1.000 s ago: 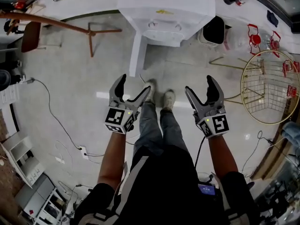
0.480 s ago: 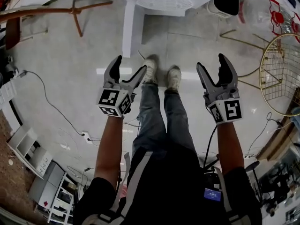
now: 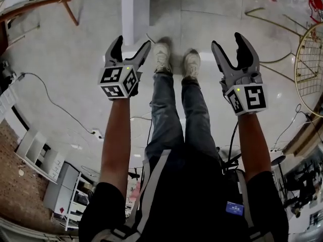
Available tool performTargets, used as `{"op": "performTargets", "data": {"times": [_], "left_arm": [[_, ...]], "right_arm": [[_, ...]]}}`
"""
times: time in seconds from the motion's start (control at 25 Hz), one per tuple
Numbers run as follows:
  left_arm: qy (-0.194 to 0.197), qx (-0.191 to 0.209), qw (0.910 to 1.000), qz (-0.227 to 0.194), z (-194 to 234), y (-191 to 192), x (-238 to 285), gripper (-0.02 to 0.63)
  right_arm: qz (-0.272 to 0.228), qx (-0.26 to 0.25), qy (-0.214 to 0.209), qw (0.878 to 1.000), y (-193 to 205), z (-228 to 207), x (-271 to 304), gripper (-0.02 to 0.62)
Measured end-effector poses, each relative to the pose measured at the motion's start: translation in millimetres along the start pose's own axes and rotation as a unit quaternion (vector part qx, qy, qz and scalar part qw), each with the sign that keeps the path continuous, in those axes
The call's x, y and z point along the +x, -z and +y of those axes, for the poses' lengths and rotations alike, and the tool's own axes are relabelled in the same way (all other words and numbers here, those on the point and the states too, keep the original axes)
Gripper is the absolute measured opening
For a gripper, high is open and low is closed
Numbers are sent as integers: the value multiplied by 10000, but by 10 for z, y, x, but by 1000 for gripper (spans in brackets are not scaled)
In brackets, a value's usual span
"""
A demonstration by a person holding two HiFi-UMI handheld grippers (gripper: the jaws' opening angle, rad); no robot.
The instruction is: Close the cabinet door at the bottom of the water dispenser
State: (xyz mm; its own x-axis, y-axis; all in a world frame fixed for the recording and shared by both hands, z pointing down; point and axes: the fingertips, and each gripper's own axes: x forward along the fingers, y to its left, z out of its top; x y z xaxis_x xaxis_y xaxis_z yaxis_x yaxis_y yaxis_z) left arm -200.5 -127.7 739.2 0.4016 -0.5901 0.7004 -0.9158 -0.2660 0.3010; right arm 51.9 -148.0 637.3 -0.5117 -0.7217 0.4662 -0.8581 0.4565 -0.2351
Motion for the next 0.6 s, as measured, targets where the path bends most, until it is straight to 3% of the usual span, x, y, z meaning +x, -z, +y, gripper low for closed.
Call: {"op": "performTargets", "data": {"times": [0.24,0.6], "left_arm": [[-176,-56,9986,489,312,370,200,426],[-184,-346,9953,888,394,674,349,426]], "right_arm": [[207,-49,-304,9993,152,189,162,298],[442,38,-319,9985,287,170,209,291]]}}
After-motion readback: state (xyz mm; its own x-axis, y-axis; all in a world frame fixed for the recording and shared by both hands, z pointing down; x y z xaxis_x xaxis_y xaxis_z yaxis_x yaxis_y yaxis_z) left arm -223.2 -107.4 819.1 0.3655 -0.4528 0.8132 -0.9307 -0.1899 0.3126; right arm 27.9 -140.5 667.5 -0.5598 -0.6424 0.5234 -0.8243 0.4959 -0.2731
